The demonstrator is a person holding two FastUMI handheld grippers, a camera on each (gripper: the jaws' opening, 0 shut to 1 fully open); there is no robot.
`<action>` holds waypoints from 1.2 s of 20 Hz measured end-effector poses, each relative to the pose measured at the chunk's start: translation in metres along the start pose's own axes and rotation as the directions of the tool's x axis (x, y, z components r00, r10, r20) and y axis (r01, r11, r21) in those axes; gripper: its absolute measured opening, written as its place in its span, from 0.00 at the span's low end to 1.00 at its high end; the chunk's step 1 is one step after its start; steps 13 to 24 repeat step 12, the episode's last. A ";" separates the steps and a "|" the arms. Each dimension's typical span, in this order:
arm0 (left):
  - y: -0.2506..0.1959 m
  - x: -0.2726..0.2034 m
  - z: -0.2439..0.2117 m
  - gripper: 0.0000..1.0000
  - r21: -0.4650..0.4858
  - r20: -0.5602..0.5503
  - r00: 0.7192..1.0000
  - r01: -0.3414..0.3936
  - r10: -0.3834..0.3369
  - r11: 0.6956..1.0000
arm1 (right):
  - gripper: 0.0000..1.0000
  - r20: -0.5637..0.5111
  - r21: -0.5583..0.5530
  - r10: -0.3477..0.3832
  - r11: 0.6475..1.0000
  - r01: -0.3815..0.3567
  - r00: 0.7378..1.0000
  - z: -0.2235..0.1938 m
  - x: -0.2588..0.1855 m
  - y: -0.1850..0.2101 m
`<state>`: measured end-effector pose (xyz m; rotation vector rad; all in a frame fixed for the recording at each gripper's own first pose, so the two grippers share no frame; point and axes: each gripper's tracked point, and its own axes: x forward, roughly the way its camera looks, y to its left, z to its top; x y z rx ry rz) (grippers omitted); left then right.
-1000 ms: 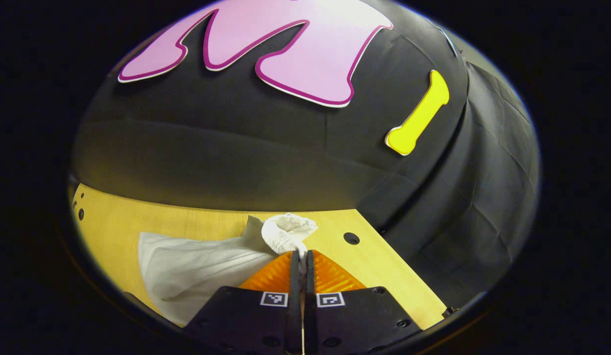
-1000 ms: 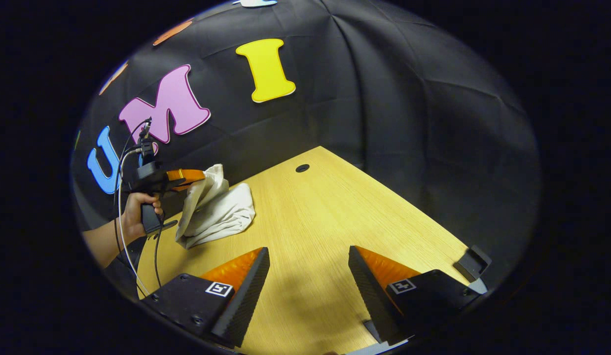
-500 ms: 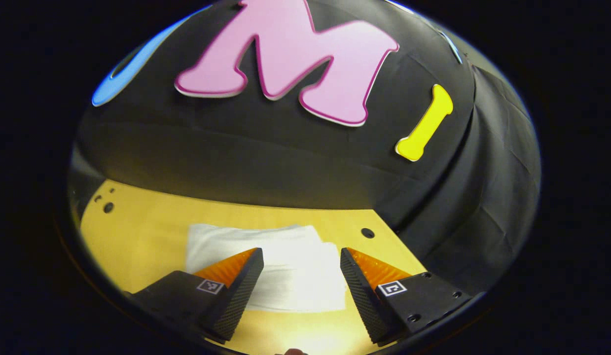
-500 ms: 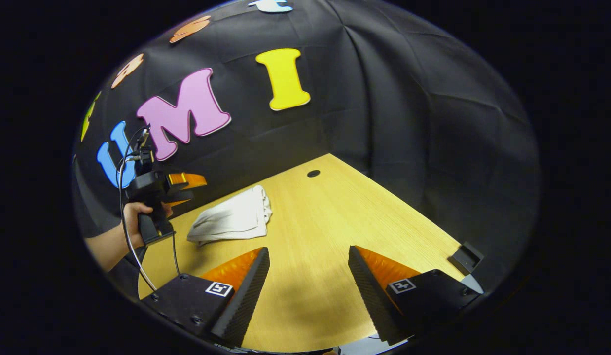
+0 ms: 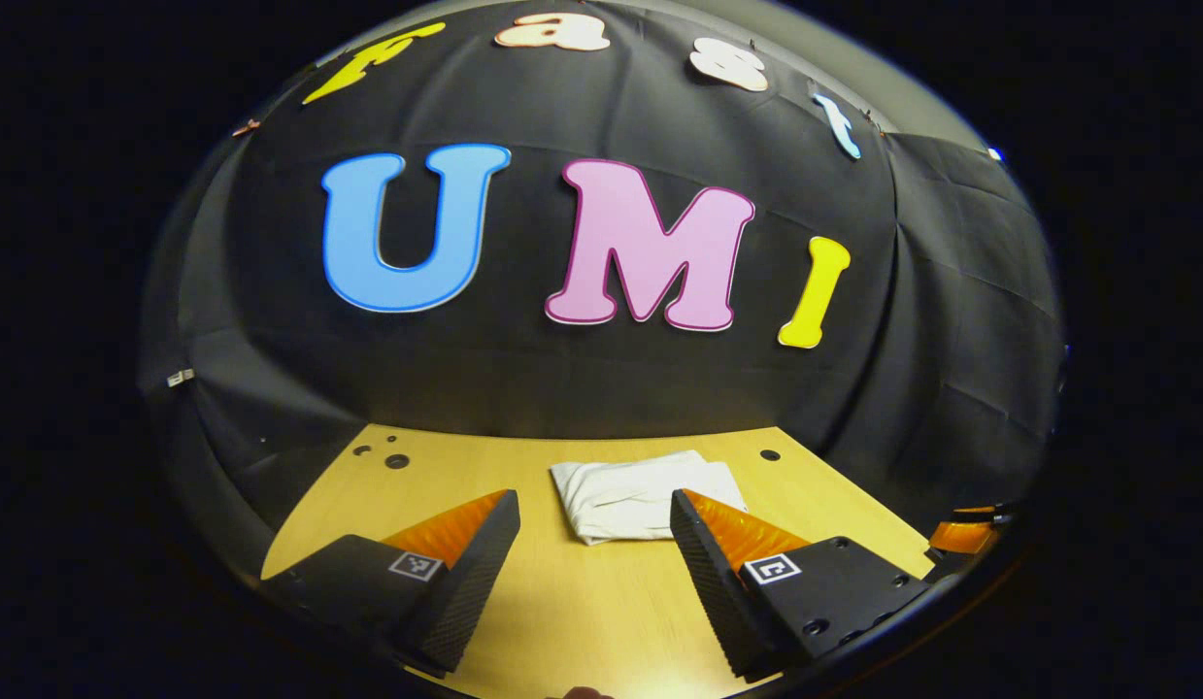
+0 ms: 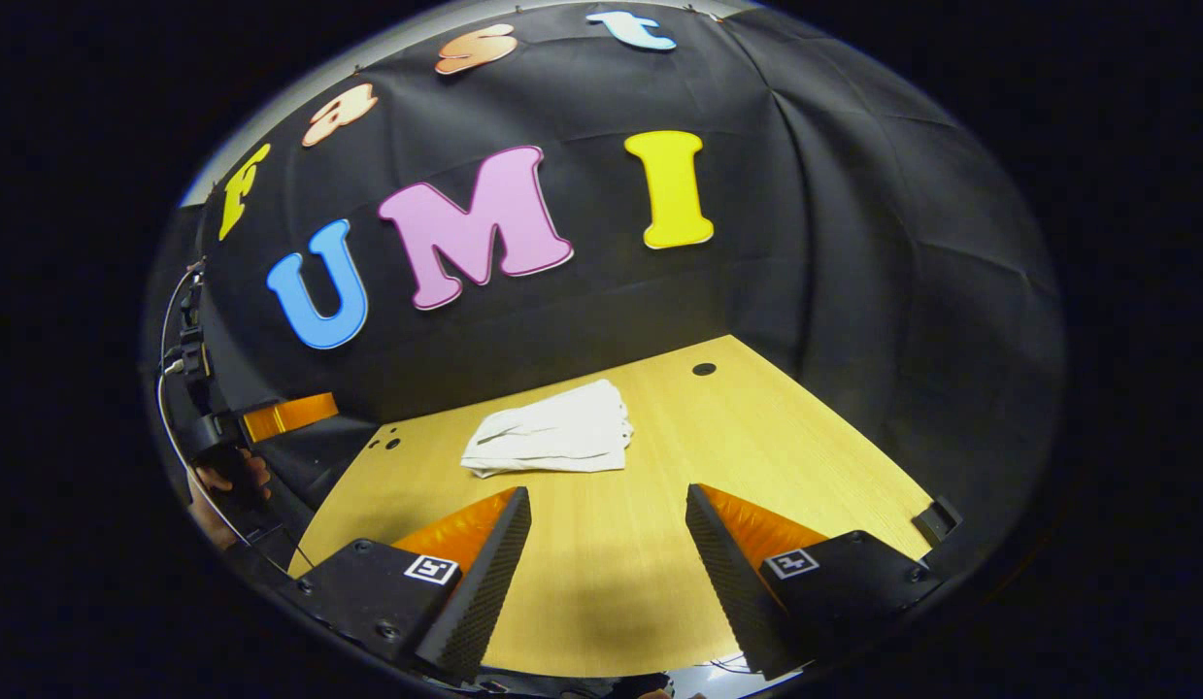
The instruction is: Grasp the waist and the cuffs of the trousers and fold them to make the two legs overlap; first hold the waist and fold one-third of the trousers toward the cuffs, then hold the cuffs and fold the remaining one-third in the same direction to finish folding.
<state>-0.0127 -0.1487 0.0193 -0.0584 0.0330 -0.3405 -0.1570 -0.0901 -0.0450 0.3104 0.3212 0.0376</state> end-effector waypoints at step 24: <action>0.062 -0.139 -0.029 0.97 -0.078 0.055 0.991 -0.115 0.119 0.990 | 0.98 0.101 -0.084 0.082 0.994 -0.074 0.991 -0.003 -0.058 0.079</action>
